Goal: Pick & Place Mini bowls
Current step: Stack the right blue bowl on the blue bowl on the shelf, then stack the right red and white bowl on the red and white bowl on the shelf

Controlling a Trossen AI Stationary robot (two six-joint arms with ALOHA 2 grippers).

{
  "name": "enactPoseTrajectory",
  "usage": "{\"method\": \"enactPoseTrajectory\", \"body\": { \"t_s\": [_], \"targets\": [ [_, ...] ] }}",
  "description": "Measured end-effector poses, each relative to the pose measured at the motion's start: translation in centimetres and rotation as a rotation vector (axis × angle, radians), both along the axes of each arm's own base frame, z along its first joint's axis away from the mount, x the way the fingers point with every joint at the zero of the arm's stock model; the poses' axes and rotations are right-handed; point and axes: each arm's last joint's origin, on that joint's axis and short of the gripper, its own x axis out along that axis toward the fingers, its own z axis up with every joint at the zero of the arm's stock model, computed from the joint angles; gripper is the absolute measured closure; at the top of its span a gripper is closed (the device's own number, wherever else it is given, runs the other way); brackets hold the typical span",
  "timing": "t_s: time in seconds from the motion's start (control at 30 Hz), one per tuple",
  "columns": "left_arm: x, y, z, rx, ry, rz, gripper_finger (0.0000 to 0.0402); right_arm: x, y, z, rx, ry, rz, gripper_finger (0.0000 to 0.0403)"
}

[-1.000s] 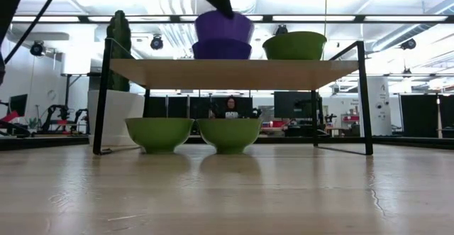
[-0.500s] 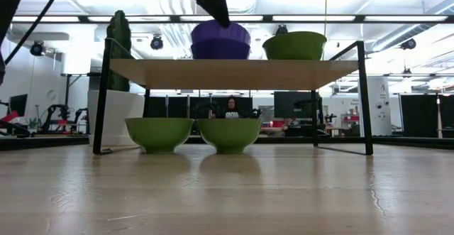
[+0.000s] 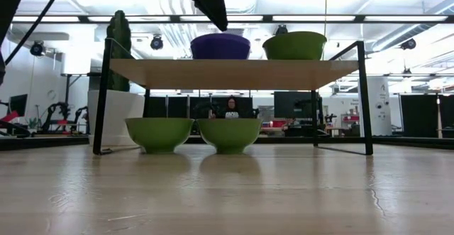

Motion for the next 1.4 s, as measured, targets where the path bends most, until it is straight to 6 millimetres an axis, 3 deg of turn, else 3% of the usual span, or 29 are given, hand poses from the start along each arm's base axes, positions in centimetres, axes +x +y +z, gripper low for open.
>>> {"method": "enactPoseTrajectory", "body": {
  "t_s": [0.3,0.53,0.7,0.97,1.2,1.4],
  "targets": [
    [-1.5,0.0,1.1,-0.020,0.019,0.043,0.0299,0.0,0.0,-0.2,0.000,0.000,-0.001,0.0342],
    [-3.3,-1.6,2.6,-0.076,-0.037,0.039,0.0299,1.1,-0.6,-2.2,-0.016,0.017,-0.019,0.0334],
    [-4.6,-4.0,3.2,-0.107,-0.095,0.004,0.0299,1.9,-1.5,-4.3,-0.051,0.034,-0.023,0.0308],
    [-7.1,-9.0,3.9,-0.199,-0.356,-0.122,0.0299,4.2,-3.5,-7.0,-0.094,0.016,-0.029,0.0257],
    [-10.4,-13.8,2.1,-0.272,-0.582,-0.306,0.0298,6.2,-5.7,-8.8,-0.167,-0.009,-0.036,0.0235],
    [-13.4,-16.4,-0.7,-0.348,-0.698,-0.444,0.0298,8.2,-7.8,-9.8,-0.190,-0.038,-0.066,0.0242]
  ]
}}
